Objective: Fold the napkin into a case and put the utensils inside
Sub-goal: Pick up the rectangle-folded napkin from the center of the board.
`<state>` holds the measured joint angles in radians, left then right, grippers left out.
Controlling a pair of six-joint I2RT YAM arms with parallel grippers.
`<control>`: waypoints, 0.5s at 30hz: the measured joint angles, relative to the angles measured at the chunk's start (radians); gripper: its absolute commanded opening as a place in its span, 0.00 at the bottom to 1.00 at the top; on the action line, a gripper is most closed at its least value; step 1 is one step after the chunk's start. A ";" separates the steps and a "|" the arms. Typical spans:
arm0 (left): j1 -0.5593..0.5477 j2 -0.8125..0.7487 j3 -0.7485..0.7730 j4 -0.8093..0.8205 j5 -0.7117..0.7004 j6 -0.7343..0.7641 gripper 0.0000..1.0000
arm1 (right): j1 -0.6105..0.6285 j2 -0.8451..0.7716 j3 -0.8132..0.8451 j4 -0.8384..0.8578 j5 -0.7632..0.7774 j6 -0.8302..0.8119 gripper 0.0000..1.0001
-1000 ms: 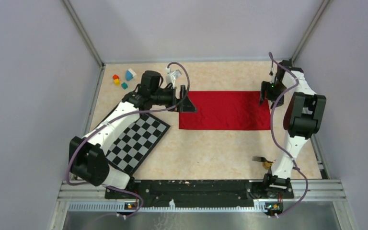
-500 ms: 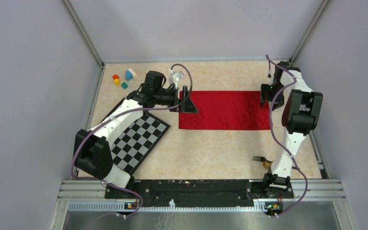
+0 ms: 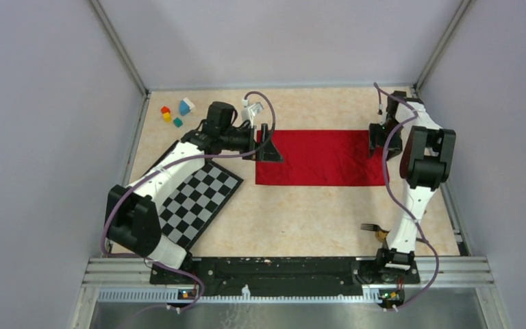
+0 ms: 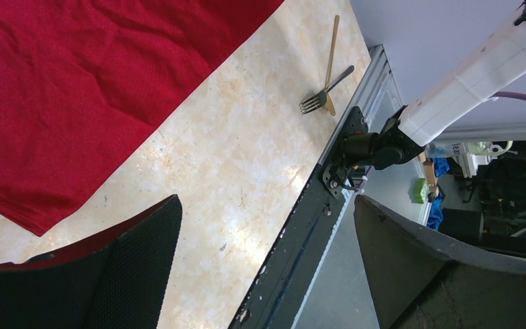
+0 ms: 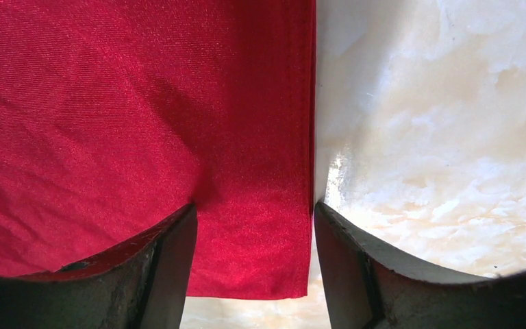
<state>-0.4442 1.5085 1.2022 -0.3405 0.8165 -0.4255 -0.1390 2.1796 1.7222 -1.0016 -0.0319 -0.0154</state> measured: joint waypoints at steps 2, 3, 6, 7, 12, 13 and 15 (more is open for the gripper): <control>0.000 0.000 0.000 0.000 -0.003 0.006 0.99 | 0.002 0.001 0.000 0.001 0.004 0.000 0.59; 0.000 0.000 0.000 0.000 -0.006 0.007 0.99 | 0.004 0.001 0.000 0.002 0.006 0.000 0.56; 0.000 0.000 0.000 0.000 -0.008 0.010 0.99 | 0.006 0.000 -0.009 0.012 0.024 -0.001 0.47; 0.000 0.000 0.000 -0.001 -0.009 0.010 0.99 | 0.008 -0.005 -0.020 0.023 0.033 -0.001 0.42; 0.000 0.000 0.000 -0.001 -0.018 0.011 0.99 | 0.028 -0.067 -0.121 0.121 0.055 0.006 0.15; 0.000 0.000 0.000 -0.001 -0.018 0.011 0.99 | 0.036 -0.075 -0.134 0.135 0.063 0.006 0.08; 0.000 0.000 0.000 -0.001 -0.021 0.013 0.99 | 0.051 -0.087 -0.152 0.156 0.074 0.010 0.00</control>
<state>-0.4438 1.5085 1.2022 -0.3416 0.7956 -0.4129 -0.0883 2.0930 1.5703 -0.8459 0.0425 -0.0059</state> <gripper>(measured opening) 0.987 0.105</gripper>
